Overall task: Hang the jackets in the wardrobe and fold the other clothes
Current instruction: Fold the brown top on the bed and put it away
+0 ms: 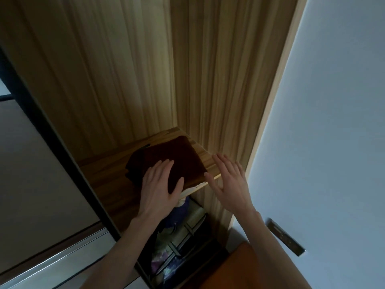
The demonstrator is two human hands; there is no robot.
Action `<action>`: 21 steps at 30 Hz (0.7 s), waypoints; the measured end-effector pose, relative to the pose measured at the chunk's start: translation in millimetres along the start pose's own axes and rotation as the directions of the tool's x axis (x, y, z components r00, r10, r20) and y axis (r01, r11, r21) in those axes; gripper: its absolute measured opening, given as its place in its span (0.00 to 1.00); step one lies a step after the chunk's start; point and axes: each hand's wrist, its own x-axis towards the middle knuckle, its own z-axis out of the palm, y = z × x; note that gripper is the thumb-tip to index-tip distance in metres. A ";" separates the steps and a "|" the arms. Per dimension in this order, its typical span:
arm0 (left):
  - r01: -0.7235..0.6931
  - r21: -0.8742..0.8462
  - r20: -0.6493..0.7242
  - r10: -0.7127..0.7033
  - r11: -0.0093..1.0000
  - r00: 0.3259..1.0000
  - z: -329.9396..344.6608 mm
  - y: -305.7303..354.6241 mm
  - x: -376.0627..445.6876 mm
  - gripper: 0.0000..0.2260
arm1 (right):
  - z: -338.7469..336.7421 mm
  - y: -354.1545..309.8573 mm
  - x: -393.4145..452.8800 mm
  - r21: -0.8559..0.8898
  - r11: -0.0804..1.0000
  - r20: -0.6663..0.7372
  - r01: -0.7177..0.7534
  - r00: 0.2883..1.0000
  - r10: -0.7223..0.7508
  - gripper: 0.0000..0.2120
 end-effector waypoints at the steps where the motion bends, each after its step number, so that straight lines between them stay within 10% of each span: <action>1: -0.015 -0.012 0.008 0.015 1.000 1.000 -2.5 1.9 -1.2 0.30 | -5.9 -1.5 -5.3 -0.031 0.999 -0.006 -0.011 1.000 0.011 0.32; 21: -0.464 -0.346 0.033 0.504 0.816 0.863 -65.9 47.2 -71.4 0.29 | -101.8 -128.0 -181.7 -0.250 0.831 -0.378 -0.497 0.840 0.389 0.32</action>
